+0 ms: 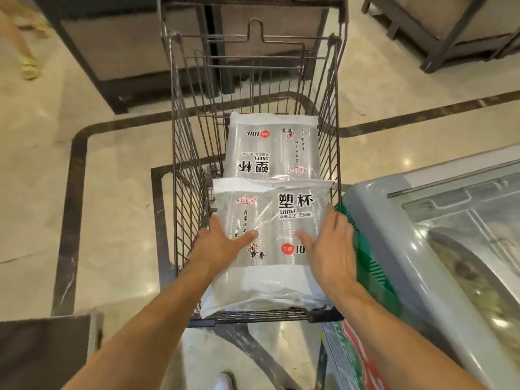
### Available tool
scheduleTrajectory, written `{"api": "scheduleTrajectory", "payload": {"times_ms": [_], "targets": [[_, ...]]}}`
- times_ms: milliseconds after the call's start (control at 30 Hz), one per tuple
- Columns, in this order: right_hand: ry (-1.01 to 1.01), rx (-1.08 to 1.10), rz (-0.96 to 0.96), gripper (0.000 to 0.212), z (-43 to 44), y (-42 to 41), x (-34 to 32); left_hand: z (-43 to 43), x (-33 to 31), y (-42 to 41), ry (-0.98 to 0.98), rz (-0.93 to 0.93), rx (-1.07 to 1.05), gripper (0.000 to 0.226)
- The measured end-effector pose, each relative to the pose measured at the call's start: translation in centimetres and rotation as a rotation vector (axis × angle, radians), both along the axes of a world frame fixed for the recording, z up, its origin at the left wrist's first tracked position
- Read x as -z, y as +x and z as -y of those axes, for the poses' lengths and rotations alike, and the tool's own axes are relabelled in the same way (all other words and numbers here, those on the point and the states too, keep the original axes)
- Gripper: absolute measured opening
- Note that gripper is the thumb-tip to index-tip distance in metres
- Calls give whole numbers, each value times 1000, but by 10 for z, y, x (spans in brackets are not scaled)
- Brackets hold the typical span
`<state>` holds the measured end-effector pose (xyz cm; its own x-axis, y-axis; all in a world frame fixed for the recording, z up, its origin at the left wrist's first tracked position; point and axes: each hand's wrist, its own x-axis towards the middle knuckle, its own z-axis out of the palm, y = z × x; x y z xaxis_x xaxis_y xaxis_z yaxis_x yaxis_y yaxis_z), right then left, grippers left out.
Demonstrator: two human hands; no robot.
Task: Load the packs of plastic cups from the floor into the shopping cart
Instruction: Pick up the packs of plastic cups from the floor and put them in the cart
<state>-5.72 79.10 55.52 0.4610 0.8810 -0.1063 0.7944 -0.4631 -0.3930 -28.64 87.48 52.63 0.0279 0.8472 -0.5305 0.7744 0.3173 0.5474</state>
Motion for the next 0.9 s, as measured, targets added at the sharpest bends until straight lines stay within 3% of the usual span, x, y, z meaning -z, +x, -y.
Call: {"api": "scheduleTrajectory", "payload": {"times_ms": [133, 233, 333, 433, 533, 700, 900], "targets": [[-103, -87, 137, 80, 6, -4, 0, 2, -13, 6, -73, -40, 21, 160], [-146, -136, 143, 78, 1, -6, -27, 7, -44, 4, -76, -35, 34, 147], [-87, -189, 106, 67, -6, -9, -77, 17, -103, -10, 120, -113, 115, 127], [-18, -282, 146, 62, -11, -26, -143, 34, -188, -38, 433, -358, 298, 100], [90, -403, 217, 60, -13, -58, -213, 45, -269, -72, 615, -544, 400, 87], [181, -567, 298, 66, -33, -136, -306, 31, -357, -134, 687, -668, 443, 88], [201, -543, 344, 74, -89, -225, -362, -33, -410, -219, 768, -659, 487, 84]]}}
